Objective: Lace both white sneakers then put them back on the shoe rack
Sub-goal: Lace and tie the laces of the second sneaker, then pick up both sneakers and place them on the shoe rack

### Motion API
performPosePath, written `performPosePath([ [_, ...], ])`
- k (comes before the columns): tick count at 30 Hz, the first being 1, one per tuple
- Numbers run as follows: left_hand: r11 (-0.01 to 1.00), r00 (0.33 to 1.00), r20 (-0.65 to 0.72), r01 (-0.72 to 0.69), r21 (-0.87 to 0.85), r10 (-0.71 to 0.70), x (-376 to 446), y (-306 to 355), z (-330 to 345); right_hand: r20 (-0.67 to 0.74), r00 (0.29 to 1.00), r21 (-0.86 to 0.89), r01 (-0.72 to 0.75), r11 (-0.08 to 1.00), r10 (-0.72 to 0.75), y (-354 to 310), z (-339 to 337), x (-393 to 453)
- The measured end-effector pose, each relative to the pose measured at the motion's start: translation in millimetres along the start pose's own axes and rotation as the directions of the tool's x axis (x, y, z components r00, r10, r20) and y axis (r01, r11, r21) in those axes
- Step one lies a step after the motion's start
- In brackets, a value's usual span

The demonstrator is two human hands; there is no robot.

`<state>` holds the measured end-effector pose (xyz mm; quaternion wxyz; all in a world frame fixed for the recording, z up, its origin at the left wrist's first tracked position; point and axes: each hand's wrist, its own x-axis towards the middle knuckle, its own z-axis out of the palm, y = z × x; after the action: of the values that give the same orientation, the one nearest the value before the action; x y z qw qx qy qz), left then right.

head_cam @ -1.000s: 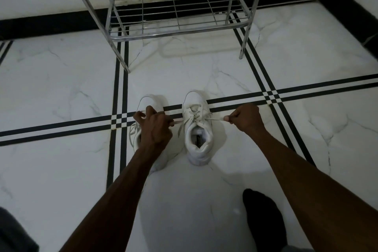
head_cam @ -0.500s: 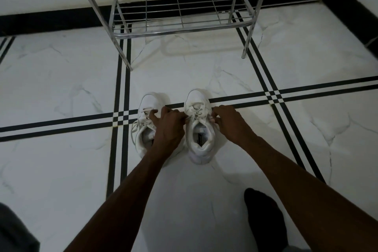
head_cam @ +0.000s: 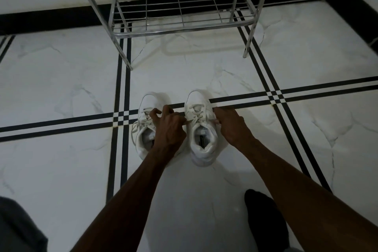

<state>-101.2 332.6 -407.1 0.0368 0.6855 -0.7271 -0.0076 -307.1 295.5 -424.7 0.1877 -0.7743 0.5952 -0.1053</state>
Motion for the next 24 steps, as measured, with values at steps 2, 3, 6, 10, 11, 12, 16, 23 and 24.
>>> performPosePath([
  [2,0.997,1.0,0.019,0.012,-0.071,-0.011,2,-2,0,0.062,0.995,0.048,-0.084,0.995,0.081,-3,-2,1],
  [3,0.993,1.0,0.016,0.013,-0.116,-0.011,3,-4,-2,0.108,0.986,0.129,-0.143,0.981,0.13,-3,-4,1],
  [6,0.972,0.994,-0.062,0.07,-0.226,-0.086,4,-24,-11,0.444,0.866,0.525,-0.46,0.716,0.23,-2,-20,-6],
  [10,0.824,0.899,-0.005,0.4,-0.402,-0.438,-9,-83,-18,0.61,0.786,0.598,-0.537,0.595,0.097,4,-25,-10],
  [11,0.739,0.859,0.079,0.479,-0.474,-0.506,-17,-97,-16,0.591,0.801,0.578,-0.502,0.643,0.094,2,-23,-9],
  [12,0.638,0.821,0.167,0.536,-0.553,-0.546,-25,-105,-15,0.55,0.828,0.548,-0.458,0.7,0.11,0,-20,-8],
  [16,0.455,0.856,0.37,0.508,-0.731,-0.361,-61,-95,-16,0.342,0.929,0.441,-0.293,0.849,0.143,-18,-3,-1],
  [23,0.325,0.887,0.348,0.44,-0.837,-0.303,-59,-76,-2,0.154,0.971,0.446,-0.232,0.865,0.182,-44,8,0],
  [24,0.342,0.883,0.332,0.441,-0.83,-0.332,-58,-74,1,0.142,0.972,0.437,-0.229,0.87,0.184,-45,9,-1],
])
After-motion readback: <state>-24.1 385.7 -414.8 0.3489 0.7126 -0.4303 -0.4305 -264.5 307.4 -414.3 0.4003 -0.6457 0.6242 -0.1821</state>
